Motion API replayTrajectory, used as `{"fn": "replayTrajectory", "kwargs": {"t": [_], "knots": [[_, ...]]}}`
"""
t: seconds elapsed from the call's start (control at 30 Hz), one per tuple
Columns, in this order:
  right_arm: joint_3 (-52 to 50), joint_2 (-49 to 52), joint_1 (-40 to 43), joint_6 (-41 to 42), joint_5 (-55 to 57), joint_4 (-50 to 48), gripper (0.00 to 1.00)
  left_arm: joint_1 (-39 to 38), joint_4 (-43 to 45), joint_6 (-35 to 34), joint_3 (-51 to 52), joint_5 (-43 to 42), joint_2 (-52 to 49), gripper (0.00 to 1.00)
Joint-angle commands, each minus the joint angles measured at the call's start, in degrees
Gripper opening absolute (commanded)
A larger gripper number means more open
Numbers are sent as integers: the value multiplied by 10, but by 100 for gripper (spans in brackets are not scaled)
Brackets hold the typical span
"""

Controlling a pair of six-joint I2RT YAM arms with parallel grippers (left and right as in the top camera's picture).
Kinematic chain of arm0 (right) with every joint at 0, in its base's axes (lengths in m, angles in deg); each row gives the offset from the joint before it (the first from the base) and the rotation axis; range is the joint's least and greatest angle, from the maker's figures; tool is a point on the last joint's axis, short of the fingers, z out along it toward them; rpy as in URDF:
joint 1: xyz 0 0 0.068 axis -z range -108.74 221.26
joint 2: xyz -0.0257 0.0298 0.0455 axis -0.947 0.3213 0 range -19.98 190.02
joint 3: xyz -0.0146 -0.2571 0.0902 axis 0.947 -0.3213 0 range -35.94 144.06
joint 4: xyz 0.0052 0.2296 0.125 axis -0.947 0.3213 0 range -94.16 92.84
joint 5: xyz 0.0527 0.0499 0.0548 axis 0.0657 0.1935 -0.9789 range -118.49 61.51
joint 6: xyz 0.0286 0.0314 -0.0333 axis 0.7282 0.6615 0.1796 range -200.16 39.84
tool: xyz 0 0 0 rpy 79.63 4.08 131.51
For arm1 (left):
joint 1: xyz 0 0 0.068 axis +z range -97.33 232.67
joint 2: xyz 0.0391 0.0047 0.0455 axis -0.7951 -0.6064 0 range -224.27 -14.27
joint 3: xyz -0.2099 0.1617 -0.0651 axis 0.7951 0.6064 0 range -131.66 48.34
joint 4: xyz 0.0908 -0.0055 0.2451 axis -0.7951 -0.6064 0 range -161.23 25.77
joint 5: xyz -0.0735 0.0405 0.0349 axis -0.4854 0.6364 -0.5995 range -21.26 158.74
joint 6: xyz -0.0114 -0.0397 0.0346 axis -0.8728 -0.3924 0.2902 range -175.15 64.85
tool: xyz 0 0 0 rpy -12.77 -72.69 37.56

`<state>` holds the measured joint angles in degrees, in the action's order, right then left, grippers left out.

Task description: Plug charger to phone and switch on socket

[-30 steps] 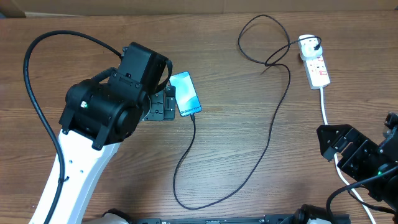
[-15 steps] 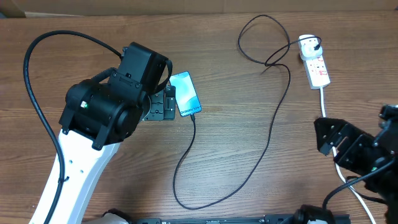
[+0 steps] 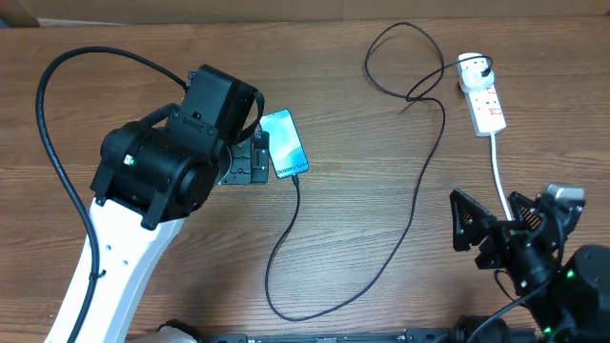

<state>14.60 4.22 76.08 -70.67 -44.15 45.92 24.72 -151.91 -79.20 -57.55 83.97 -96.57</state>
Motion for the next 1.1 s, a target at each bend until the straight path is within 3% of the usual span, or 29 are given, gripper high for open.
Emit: {"fn": "replayTrajectory", "kwargs": {"t": [0.0,0.3,0.6,1.07], "knots": [[-59,-49,-3,-25,1,-44,100,-2,1,-8,0,-2,1,100],[-181,-96,-16,-69,6,-142,100,-2,1,-8,0,-2,1,100],[-335,-207,-40,-83,5,-306,100,-2,1,-8,0,-2,1,100],[-447,-240,-40,-83,14,-504,100,-2,1,-8,0,-2,1,99]]}}
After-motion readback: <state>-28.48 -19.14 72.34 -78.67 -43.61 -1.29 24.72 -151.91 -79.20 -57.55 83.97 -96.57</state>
